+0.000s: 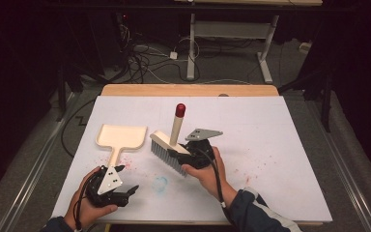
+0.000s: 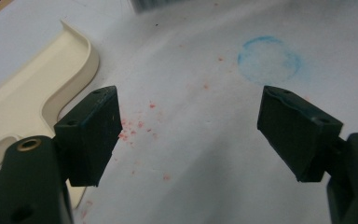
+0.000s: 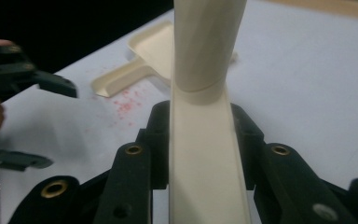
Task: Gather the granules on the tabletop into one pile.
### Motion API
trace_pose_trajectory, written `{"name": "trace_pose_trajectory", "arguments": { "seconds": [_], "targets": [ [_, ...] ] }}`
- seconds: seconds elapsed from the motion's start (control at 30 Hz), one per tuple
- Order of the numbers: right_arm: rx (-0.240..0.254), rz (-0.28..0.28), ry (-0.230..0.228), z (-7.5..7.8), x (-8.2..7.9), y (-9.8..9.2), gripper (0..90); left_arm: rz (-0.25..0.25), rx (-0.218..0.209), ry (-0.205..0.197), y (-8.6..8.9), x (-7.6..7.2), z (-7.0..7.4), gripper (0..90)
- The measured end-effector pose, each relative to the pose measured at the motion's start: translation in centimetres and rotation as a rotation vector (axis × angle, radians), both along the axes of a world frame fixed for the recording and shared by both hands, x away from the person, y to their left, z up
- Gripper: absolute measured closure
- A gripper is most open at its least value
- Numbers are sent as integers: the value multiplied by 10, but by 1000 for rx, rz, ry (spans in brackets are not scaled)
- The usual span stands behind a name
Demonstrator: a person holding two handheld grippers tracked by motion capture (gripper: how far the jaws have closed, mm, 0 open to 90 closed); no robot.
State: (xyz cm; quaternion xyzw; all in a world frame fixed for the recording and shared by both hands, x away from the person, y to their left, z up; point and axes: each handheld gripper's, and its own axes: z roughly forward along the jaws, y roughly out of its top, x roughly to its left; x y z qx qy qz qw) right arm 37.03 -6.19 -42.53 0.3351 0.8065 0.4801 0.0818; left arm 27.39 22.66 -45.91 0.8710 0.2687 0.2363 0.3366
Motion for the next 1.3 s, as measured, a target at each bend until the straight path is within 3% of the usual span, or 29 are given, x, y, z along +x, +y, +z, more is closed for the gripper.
{"name": "trace_pose_trajectory", "arguments": {
  "seconds": [0.1, 0.17, 0.3, 0.57, 0.7, 0.83, 0.97, 1.07, 1.2, 1.3],
  "targets": [
    [-30, -71, 42, -14, 6, 2, 678, -2, -1, 2, 1, 0, 0, 213],
    [-49, -113, 10, -17, 8, -2, 677, -3, 0, 2, 1, 0, 0, 214],
    [-53, -167, 20, -20, 9, -18, 674, -8, 3, 1, 0, -1, 0, 213],
    [-38, -238, 39, -16, 5, -50, 676, -14, 8, 5, -3, -1, -1, 213],
    [-14, -242, 58, -14, 6, -63, 677, -18, 11, 9, -4, -1, -1, 213],
    [-4, -229, 33, -5, 4, -67, 678, -21, 14, 9, -4, -1, -1, 213],
    [4, -151, -2, 8, -4, -74, 677, -19, 13, 12, -4, -1, -2, 213],
    [-37, -21, -49, 16, -13, -81, 677, -20, 17, 12, -4, -1, -2, 213],
    [-116, 167, -167, 22, -29, -95, 677, -20, 24, 11, -4, -1, -2, 213],
    [-138, 302, -208, 20, -39, -106, 677, -20, 29, 12, -5, 0, -2, 213]
  ]
}}
